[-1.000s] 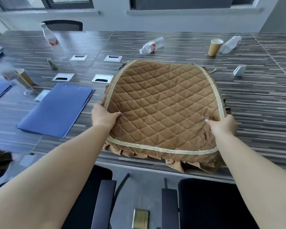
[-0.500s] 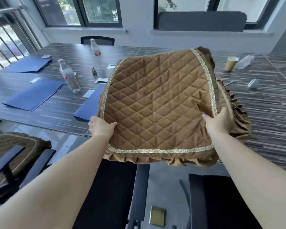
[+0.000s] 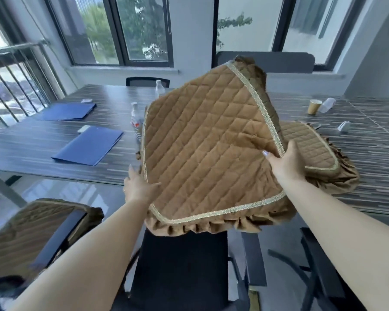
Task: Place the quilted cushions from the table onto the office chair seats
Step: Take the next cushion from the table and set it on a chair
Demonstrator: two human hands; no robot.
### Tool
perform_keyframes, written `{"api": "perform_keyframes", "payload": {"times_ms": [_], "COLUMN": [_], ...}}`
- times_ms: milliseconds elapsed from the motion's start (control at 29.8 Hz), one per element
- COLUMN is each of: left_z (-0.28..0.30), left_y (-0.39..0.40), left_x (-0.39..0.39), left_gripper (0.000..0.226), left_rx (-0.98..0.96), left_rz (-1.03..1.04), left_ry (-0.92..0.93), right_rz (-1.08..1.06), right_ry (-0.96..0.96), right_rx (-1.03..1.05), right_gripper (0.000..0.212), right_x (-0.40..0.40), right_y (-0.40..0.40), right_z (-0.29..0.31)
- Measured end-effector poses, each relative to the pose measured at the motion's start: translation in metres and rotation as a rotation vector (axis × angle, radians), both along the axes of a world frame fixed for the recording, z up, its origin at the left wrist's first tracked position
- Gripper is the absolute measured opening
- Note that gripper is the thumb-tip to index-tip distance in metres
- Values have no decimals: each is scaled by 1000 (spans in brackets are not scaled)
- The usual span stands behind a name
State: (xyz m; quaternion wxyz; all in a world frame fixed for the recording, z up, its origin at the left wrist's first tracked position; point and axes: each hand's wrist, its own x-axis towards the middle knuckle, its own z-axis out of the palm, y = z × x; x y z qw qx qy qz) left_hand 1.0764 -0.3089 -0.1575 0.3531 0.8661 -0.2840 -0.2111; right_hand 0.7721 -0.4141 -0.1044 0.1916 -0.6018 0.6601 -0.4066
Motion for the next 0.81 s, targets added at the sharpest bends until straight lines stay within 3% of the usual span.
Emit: {"api": "perform_keyframes", "payload": {"times_ms": [134, 302, 369, 437, 571, 705, 806], "left_z": [34, 76, 85, 94, 104, 109, 112], "left_y": [20, 43, 49, 55, 71, 86, 99], "left_x": [23, 36, 43, 45, 47, 53, 76], "left_gripper": [63, 62, 64, 59, 39, 28, 22], "left_rx": [-118, -515, -519, -396, -264, -336, -477], "left_rz": [-164, -354, -454, -560, -565, -475, -405], "left_ry": [-370, -706, -859, -931, -857, -575, -342], "right_rz": [222, 457, 549, 617, 668, 616, 432], "right_ry": [217, 555, 670, 735, 736, 606, 469], "right_rx": [-9, -221, -301, -338, -427, -487, -320], "right_gripper": [47, 31, 29, 27, 27, 80, 102], "right_x": [68, 114, 123, 133, 148, 141, 116], "right_y": [35, 62, 71, 80, 93, 100, 116], "right_z": [16, 39, 54, 67, 79, 70, 37]}}
